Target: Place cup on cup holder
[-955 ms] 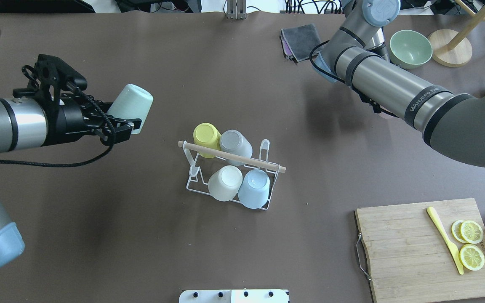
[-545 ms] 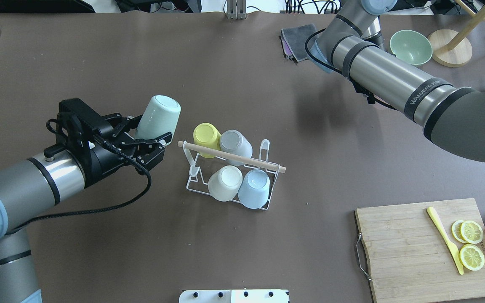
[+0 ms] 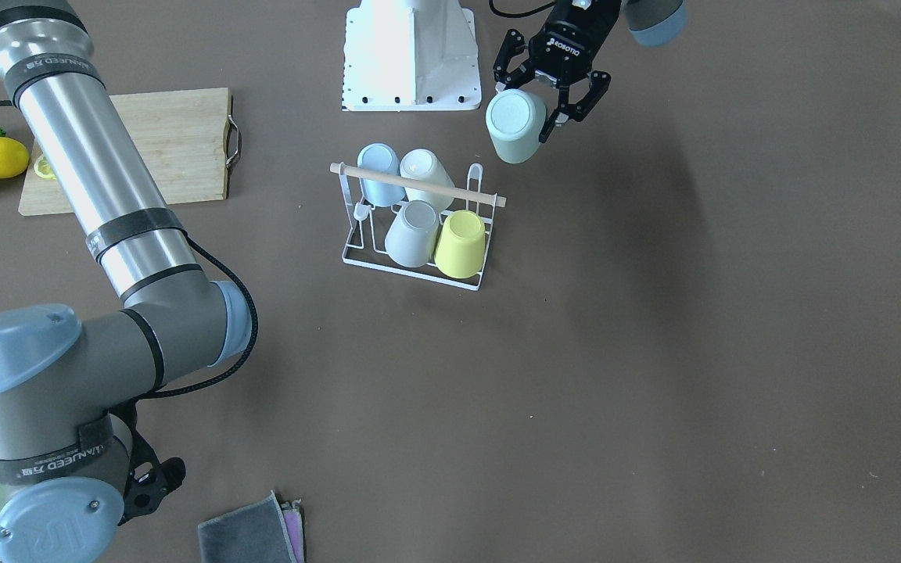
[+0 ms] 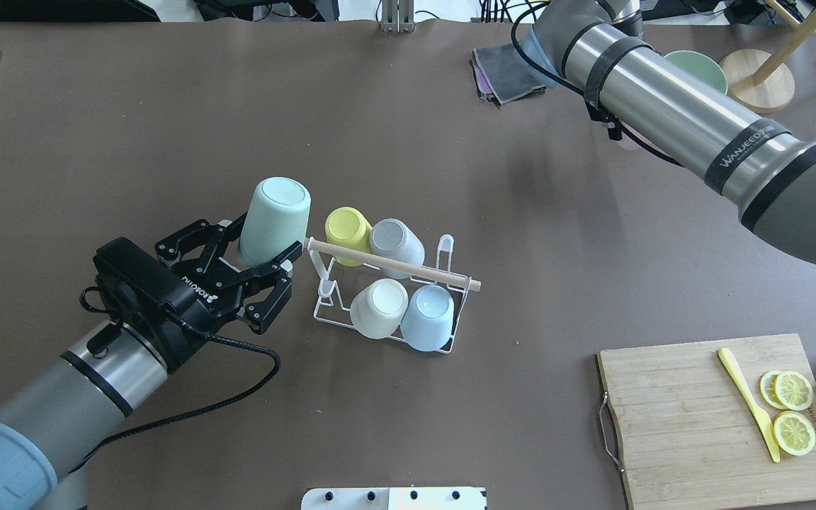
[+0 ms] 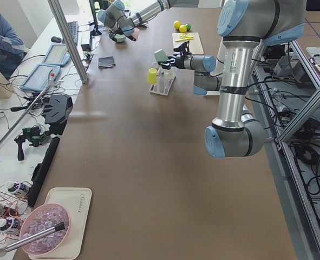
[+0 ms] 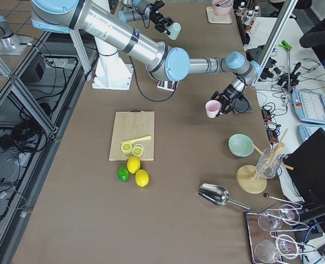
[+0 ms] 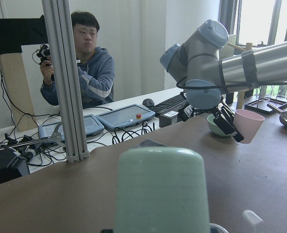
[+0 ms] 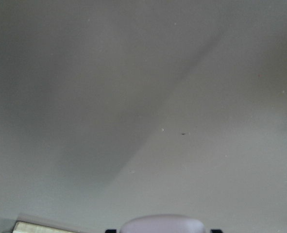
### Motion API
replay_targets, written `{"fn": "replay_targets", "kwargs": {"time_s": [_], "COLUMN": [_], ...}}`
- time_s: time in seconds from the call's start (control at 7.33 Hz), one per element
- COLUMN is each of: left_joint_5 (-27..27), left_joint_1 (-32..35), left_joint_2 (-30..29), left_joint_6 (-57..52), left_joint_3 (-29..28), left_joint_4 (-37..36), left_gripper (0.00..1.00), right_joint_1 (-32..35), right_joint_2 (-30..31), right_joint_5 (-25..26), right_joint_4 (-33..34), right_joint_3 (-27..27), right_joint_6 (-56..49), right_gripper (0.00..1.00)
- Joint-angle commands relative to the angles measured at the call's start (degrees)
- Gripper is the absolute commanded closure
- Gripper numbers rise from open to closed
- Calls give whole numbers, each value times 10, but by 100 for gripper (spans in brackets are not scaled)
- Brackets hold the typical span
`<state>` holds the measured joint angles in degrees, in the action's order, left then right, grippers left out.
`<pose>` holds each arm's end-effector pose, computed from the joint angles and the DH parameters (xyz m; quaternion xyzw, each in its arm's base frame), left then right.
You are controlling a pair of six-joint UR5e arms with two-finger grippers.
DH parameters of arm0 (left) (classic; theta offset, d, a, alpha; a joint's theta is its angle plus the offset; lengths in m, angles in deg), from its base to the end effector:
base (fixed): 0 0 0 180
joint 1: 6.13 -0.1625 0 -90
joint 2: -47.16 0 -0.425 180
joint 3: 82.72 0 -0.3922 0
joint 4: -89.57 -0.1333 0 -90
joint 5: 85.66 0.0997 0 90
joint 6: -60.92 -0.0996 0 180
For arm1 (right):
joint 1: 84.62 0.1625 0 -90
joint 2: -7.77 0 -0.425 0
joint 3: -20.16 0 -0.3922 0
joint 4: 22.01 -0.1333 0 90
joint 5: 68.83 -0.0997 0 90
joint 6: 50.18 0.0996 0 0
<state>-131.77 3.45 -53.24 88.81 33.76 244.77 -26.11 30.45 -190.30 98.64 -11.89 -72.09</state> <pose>0.4000 -0.2727 0.2326 0.6128 0.4470 -0.0025 0.6516 -0.3701 -0.7598 0.3779 -0.1994 -0.2508 -0.3803 0.8676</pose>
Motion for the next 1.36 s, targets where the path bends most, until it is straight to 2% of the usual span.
{"fn": "replay_targets", "kwargs": {"time_s": [0.0, 0.41, 0.82, 1.23], "left_joint_5": [116, 156, 170, 225], "left_joint_1": [-72, -90, -89, -93], "left_joint_2": [-16, -52, -71, -81], "left_joint_6": [-1, -1, 0, 0], "left_joint_3": [-30, -106, -129, -151], "left_joint_4": [32, 75, 76, 70], "left_gripper": [78, 78, 78, 78], "right_joint_1": [12, 38, 55, 27], "right_joint_2": [66, 154, 206, 244], "right_joint_5": [-11, -46, -89, -107], "right_joint_4": [-2, -6, -94, -286], "right_joint_3": [-140, -306, -408, -446], "right_joint_6": [29, 48, 152, 306], "right_gripper": [100, 100, 100, 100]}}
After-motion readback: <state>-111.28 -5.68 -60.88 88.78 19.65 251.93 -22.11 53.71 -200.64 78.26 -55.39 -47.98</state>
